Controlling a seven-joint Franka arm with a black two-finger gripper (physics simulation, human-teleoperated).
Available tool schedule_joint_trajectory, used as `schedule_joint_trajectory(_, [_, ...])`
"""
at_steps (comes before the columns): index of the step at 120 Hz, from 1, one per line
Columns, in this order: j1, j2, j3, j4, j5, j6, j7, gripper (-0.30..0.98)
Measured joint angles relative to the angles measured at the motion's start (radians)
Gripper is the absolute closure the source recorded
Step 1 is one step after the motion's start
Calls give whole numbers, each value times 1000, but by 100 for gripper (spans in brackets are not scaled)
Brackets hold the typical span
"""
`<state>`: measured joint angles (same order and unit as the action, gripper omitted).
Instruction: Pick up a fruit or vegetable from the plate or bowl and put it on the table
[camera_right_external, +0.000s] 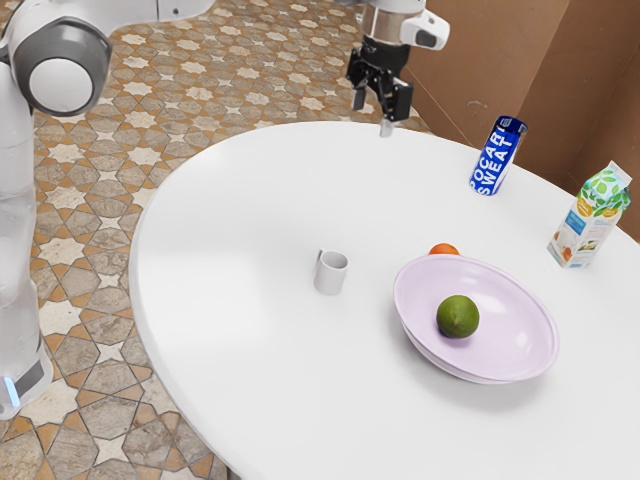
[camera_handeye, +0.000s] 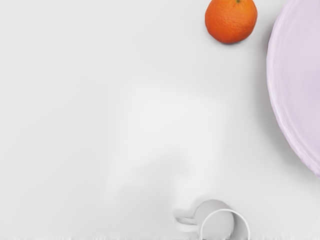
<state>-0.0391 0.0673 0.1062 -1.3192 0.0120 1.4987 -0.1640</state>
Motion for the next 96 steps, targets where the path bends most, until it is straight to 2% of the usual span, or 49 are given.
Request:
schedule_joint_trajectory(42, [-2,5,8,-7,8,-40,0,0])
schedule_joint_trajectory(64, [149,20,5,-13,8,-134,31,0])
schedule_joint_trajectory(75, [154,7,-3,-12,25,-174,80,0])
schedule_joint_trajectory(87, [141,-29,-35,-22,42,-227,144,0])
schedule_joint_trajectory(96, [194,-62,-137,-44,93,-237,205,0])
